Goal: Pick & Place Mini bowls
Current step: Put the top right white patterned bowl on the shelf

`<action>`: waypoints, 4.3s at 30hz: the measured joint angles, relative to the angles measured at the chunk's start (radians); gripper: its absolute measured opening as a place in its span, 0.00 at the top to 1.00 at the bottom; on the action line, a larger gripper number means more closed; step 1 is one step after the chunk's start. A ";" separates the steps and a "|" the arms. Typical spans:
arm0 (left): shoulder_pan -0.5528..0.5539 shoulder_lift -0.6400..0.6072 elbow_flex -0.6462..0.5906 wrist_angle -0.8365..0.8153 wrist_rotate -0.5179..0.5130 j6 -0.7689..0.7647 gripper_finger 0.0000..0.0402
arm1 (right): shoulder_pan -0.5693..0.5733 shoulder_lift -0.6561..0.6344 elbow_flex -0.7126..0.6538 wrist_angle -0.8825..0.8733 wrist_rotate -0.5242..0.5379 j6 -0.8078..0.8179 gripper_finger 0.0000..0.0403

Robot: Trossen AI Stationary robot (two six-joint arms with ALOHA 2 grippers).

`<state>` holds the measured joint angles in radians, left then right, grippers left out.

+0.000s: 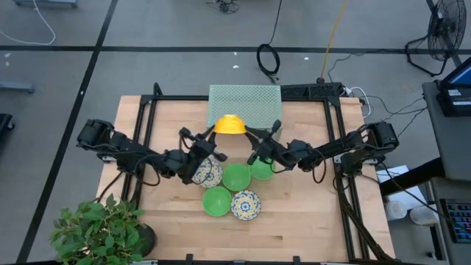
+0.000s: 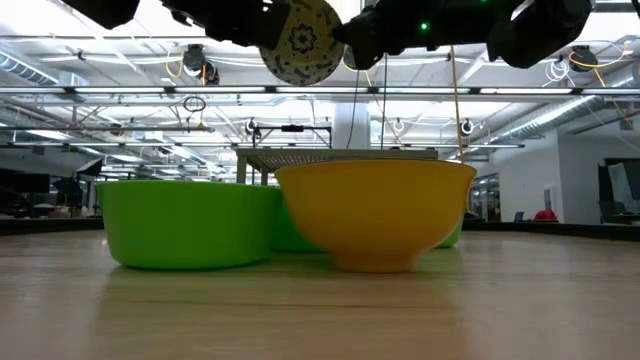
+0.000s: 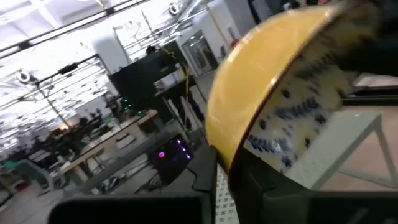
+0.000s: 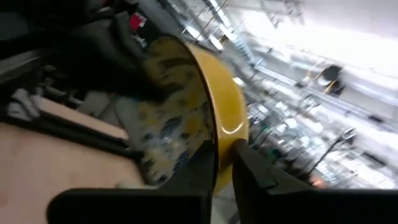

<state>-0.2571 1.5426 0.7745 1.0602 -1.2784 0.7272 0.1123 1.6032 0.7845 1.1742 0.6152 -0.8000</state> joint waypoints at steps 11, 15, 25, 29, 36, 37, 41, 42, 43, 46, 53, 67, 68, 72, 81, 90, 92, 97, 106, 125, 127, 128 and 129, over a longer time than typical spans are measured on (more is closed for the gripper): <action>-0.017 -0.053 0.035 -0.011 -0.107 0.065 0.98 | 0.020 0.002 -0.003 -0.319 0.062 0.286 0.56; 0.015 -0.127 0.035 -0.005 -0.103 0.072 0.98 | 0.038 -0.005 -0.003 -0.424 0.062 0.350 0.48; 0.124 -0.240 0.244 -0.321 -0.234 0.142 0.98 | 0.057 -0.092 -0.003 -0.541 0.091 0.369 0.45; 0.111 -0.235 0.330 -0.667 0.035 -0.136 0.98 | 0.056 -0.141 -0.003 -0.576 0.091 0.386 0.46; 0.285 -0.218 0.502 -1.278 0.919 -0.657 0.98 | 0.060 -0.221 -0.003 -0.700 0.090 0.406 0.46; 0.317 -0.218 0.532 -1.357 0.981 -0.691 0.98 | 0.060 -0.236 -0.003 -0.728 0.090 0.413 0.46; 0.472 -0.211 0.686 -1.700 1.081 -0.836 0.98 | 0.060 -0.307 -0.003 -0.813 0.088 0.437 0.46; 0.519 -0.203 0.726 -1.773 1.089 -0.865 0.98 | 0.060 -0.326 -0.003 -0.835 0.088 0.445 0.46; 0.568 -0.195 0.762 -1.834 1.117 -0.894 0.98 | 0.059 -0.343 -0.003 -0.854 0.088 0.452 0.47; 0.701 -0.155 0.823 -1.940 1.239 -0.959 0.98 | 0.057 -0.385 -0.003 -0.884 0.090 0.460 0.47; 0.875 0.054 0.836 -2.057 1.439 -0.993 0.98 | 0.057 -0.448 -0.003 -0.944 0.090 0.480 0.47; 0.951 0.190 0.836 -2.092 1.586 -0.988 0.98 | 0.057 -0.462 -0.003 -1.005 0.091 0.504 0.48; 0.953 0.190 0.836 -2.101 1.580 -1.000 0.98 | 0.057 -0.462 -0.003 -1.005 0.091 0.504 0.48; 0.959 0.194 0.836 -2.137 1.561 -1.028 0.98 | 0.057 -0.462 -0.003 -1.005 0.091 0.512 0.48; 0.960 0.196 0.838 -2.182 1.583 -1.052 0.98 | 0.057 -0.462 -0.003 -1.004 0.091 0.512 0.48; 0.959 0.194 0.835 -2.203 1.643 -1.054 0.98 | 0.057 -0.462 -0.003 -1.004 0.091 0.512 0.48; 0.960 0.185 0.835 -2.213 1.643 -1.055 0.98 | 0.057 -0.462 -0.003 -1.004 0.091 0.512 0.48; 0.965 0.180 0.835 -2.270 1.639 -1.063 0.98 | 0.057 -0.462 -0.003 -1.003 0.091 0.512 0.48; 0.963 0.178 0.835 -2.267 1.602 -1.058 0.97 | 0.057 -0.462 -0.003 -1.003 0.091 0.526 0.48; 0.941 0.179 0.835 -2.248 1.636 -0.939 0.72 | 0.057 -0.462 -0.003 -1.003 0.091 0.520 0.48; 0.941 0.179 0.835 -2.234 1.637 -0.911 0.70 | 0.057 -0.462 -0.003 -1.003 0.091 0.519 0.48; 0.941 0.179 0.835 -2.229 1.637 -0.895 0.69 | 0.057 -0.462 -0.003 -1.003 0.092 0.519 0.48; 0.941 0.178 0.835 -2.227 1.637 -0.879 0.67 | 0.057 -0.462 -0.003 -1.003 0.091 0.519 0.48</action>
<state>0.6838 1.7207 1.6096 -1.1666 0.3588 -0.1522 0.1696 1.1416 0.7818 0.1711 0.7063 -0.2806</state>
